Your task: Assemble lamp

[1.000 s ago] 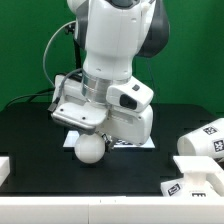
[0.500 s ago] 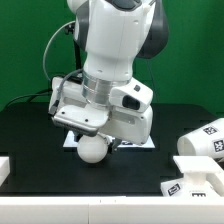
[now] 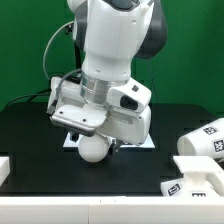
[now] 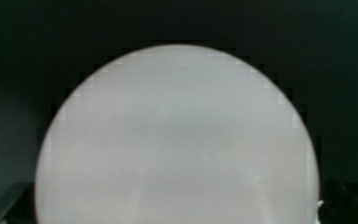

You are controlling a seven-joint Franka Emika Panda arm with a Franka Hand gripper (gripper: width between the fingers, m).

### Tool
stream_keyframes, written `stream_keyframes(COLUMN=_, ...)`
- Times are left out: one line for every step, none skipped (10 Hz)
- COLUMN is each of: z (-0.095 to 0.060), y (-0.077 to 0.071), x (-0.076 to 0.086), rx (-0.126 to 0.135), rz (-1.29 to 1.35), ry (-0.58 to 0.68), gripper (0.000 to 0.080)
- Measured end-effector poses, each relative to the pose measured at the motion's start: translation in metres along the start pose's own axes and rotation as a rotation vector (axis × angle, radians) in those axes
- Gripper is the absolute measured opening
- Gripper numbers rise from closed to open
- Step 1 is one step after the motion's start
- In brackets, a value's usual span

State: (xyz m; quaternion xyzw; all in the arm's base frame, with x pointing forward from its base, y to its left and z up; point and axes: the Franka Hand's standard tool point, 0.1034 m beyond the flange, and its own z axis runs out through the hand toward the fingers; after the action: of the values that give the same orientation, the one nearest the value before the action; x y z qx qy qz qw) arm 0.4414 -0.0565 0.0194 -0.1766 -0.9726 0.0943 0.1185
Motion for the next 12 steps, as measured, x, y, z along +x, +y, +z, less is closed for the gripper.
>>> stream_keyframes(z=0.0, y=-0.001, x=0.0, rx=0.001, rz=0.005, ry=0.0, gripper=0.0698)
stream_keyframes(z=0.0, y=-0.002, x=0.0, rx=0.002, rz=0.006, ry=-0.001, gripper=0.0698)
stream_keyframes(z=-0.004, y=0.001, x=0.002, rx=0.017, rz=0.064, ry=0.002, gripper=0.0698)
stream_keyframes(z=-0.02, y=0.009, x=0.006, rx=0.045, rz=0.095, ry=-0.005, gripper=0.0698)
stream_keyframes(z=-0.034, y=0.012, x=0.01, rx=0.06, rz=0.109, ry=-0.008, gripper=0.0698)
stream_keyframes(z=-0.047, y=0.012, x=0.01, rx=0.064, rz=0.121, ry=-0.02, gripper=0.0698)
stream_keyframes(z=-0.063, y=0.007, x=0.01, rx=0.057, rz=0.141, ry=-0.041, gripper=0.0698)
stream_keyframes(z=-0.071, y=-0.005, x=0.01, rx=0.035, rz=0.17, ry=-0.065, gripper=0.0698)
stream_keyframes(z=-0.074, y=-0.023, x=0.006, rx=-0.009, rz=0.195, ry=-0.098, gripper=0.0698)
stream_keyframes(z=-0.074, y=-0.035, x=-0.003, rx=-0.05, rz=0.257, ry=-0.133, gripper=0.0698)
stream_keyframes(z=-0.076, y=-0.035, x=-0.013, rx=-0.105, rz=0.393, ry=-0.177, gripper=0.0698)
stream_keyframes(z=-0.075, y=-0.028, x=-0.018, rx=-0.138, rz=0.515, ry=-0.198, gripper=0.0698)
